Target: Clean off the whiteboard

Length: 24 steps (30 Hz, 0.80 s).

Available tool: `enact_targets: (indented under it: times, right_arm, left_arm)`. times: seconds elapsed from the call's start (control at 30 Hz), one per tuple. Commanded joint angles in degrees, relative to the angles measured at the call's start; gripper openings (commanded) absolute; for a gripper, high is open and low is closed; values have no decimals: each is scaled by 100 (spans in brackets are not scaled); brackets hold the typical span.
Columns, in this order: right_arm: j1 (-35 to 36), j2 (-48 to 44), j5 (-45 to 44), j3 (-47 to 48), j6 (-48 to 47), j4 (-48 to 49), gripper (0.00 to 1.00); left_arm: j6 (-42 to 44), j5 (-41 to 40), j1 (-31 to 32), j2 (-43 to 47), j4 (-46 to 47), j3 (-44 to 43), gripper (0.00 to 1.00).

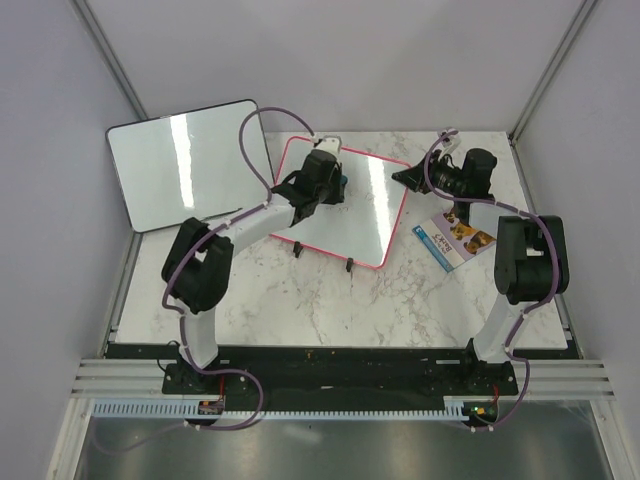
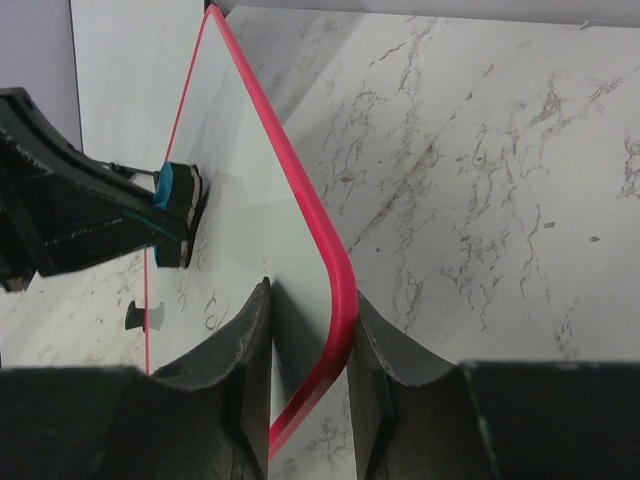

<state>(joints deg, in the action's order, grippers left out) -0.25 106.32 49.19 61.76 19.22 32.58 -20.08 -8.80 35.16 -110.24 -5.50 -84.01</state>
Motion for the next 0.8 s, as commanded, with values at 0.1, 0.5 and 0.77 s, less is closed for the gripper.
enact_targets:
  times: [0.1,0.5,0.77]
  right_arm:
    - [280,-41,-15,-23,-1087,-209,0]
    - [289,-200,-173,-260,-1105,29,0]
    - [298,-261,-199,-313,-1140,56,0]
  left_arm:
    - [-22,-69,1133,-691,-223,-177,2]
    - [-1104,-1168,-61,-509,-1067,24,2]
    - [-692,-861,-922,-402,-874,289,2]
